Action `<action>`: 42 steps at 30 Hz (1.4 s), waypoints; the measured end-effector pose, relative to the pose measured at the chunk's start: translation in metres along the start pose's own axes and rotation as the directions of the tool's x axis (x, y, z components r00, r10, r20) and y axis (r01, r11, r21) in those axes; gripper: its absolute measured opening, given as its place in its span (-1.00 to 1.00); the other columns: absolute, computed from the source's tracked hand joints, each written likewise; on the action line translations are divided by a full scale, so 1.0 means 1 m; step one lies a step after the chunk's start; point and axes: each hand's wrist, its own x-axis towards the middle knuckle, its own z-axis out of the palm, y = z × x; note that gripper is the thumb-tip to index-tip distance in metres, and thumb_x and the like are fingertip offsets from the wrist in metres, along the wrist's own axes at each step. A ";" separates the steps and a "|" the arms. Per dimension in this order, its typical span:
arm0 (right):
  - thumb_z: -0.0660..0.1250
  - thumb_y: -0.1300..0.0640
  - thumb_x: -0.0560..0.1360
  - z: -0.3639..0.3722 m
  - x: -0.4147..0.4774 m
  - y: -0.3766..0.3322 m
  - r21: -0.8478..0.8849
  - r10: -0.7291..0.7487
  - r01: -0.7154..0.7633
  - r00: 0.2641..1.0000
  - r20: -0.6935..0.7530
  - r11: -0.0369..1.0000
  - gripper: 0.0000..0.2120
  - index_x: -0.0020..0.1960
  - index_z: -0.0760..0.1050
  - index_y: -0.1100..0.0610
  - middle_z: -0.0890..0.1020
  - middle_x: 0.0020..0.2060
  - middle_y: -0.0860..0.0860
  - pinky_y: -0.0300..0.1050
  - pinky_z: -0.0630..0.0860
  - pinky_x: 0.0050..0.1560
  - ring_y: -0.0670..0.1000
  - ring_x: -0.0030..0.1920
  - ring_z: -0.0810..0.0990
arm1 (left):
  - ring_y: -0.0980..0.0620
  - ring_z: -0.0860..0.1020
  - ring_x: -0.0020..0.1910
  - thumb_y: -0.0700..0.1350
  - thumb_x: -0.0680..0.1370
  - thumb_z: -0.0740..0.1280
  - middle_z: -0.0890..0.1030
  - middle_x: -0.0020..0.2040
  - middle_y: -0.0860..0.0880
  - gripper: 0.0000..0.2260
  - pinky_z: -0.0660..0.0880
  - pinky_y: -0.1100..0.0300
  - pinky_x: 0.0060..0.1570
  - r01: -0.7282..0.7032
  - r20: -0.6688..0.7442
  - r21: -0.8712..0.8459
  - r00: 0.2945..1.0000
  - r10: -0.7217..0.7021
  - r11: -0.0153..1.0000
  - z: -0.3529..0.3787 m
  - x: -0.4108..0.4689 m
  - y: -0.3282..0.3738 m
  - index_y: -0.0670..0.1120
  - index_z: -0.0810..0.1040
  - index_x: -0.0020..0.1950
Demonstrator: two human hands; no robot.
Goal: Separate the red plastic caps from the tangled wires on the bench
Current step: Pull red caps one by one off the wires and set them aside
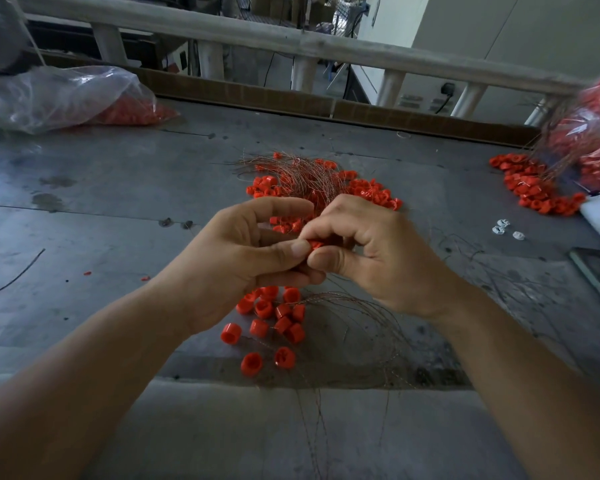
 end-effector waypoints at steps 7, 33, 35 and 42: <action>0.32 0.21 0.48 0.009 -0.002 0.000 -0.068 0.064 -0.062 0.998 0.023 0.996 -0.94 -0.10 0.50 0.21 0.38 -0.23 -0.18 -0.36 0.37 -0.16 -0.22 -0.20 0.40 | 0.02 0.66 -0.28 0.06 0.21 0.38 0.69 -0.21 -0.06 -0.43 0.55 0.31 -0.30 -0.099 -0.034 0.324 0.993 0.117 0.941 0.012 -0.003 0.001 0.04 0.40 0.21; 0.37 0.12 0.35 0.000 -0.002 0.001 0.216 0.093 -0.076 0.993 -0.070 0.973 -0.73 0.04 0.47 -0.03 0.50 -0.19 -0.16 -0.37 0.45 -0.21 -0.21 -0.16 0.52 | -0.08 0.67 -0.24 -0.11 0.25 0.37 0.67 -0.24 -0.17 -0.47 0.57 0.23 -0.30 -0.118 -0.044 0.092 0.991 0.123 0.989 0.008 -0.001 0.004 -0.02 0.41 0.22; 0.37 0.10 0.36 0.000 -0.002 0.001 0.217 0.090 -0.075 0.994 -0.063 0.973 -0.71 0.06 0.46 -0.04 0.50 -0.18 -0.15 -0.36 0.46 -0.20 -0.19 -0.17 0.52 | -0.09 0.66 -0.23 -0.10 0.25 0.37 0.67 -0.25 -0.17 -0.47 0.57 0.23 -0.30 -0.120 -0.048 0.095 0.991 0.125 0.988 0.008 -0.001 0.004 -0.02 0.41 0.22; 0.33 0.01 0.44 0.003 -0.001 0.000 0.140 0.064 -0.053 0.995 -0.078 0.989 -0.91 -0.09 0.51 0.00 0.46 -0.24 -0.18 -0.39 0.42 -0.23 -0.23 -0.19 0.49 | -0.12 0.66 -0.20 -0.08 0.35 0.36 0.67 -0.21 -0.15 -0.55 0.58 0.21 -0.27 -0.083 -0.006 0.074 0.996 0.083 0.994 0.009 -0.002 0.003 -0.01 0.41 0.23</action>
